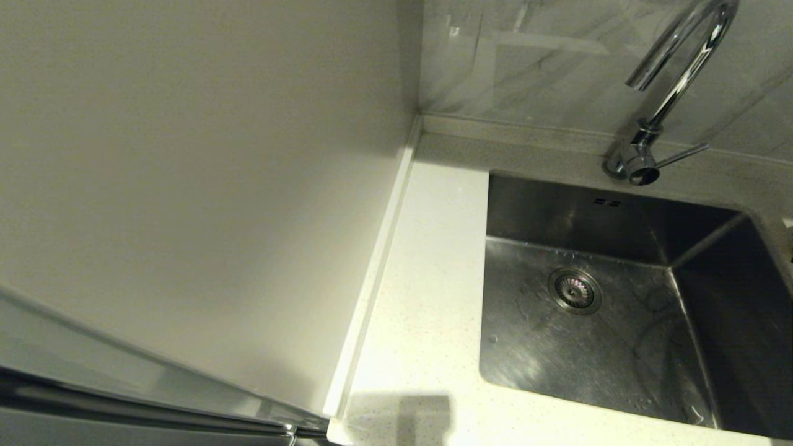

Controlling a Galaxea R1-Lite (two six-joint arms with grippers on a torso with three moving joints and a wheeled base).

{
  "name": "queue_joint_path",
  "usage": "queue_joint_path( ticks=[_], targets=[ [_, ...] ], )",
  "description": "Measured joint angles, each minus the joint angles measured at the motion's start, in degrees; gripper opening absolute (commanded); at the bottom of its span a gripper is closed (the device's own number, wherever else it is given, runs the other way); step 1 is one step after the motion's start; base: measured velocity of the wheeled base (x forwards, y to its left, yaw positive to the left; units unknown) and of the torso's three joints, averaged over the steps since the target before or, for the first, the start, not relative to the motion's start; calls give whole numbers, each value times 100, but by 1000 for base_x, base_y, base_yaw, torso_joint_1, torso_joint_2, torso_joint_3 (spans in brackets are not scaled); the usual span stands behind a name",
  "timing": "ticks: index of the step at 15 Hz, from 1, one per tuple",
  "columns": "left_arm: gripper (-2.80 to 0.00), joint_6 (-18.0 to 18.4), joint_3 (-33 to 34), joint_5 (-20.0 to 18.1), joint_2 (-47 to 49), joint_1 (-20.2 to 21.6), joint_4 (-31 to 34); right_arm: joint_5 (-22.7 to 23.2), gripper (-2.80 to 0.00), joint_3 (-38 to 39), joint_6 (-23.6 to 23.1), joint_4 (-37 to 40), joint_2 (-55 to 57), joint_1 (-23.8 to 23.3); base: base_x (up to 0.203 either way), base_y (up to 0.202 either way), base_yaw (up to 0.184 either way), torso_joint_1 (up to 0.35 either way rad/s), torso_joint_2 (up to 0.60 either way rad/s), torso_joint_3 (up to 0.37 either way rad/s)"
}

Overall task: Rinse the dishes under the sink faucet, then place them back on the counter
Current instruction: Put a bowl into the sink

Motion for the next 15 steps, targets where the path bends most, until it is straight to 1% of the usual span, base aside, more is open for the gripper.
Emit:
queue_joint_path(
  ticks=[2, 5, 8, 10, 12, 13, 15],
  targets=[
    [-280, 2, 0, 0, 0, 0, 0, -1, -280, 44, 49, -169, -28, 132, 0, 0, 0, 0, 0, 0],
    [-280, 0, 0, -1, 0, 0, 0, -3, -280, 167, 309, -637, -193, 424, 0, 0, 0, 0, 0, 0],
    [-280, 2, 0, -1, 0, 0, 0, -1, -280, 533, 400, -661, -629, 695, 0, 0, 0, 0, 0, 0],
    [-280, 2, 0, 1, 0, 0, -1, 8, -280, 1146, 445, -655, -1061, 897, 0, 0, 0, 0, 0, 0],
    [-280, 2, 0, 0, 0, 0, 0, 12, -280, 1985, 420, -655, -1525, 1155, 0, 0, 0, 0, 0, 0],
    [-280, 2, 0, 2, 0, 0, 0, 12, -280, 2417, 355, -661, -1736, 1291, 0, 0, 0, 0, 0, 0],
    [-280, 2, 0, 0, 0, 0, 2, 21, -280, 3247, 42, -686, -2085, 1579, 0, 0, 0, 0, 0, 0]
  ],
)
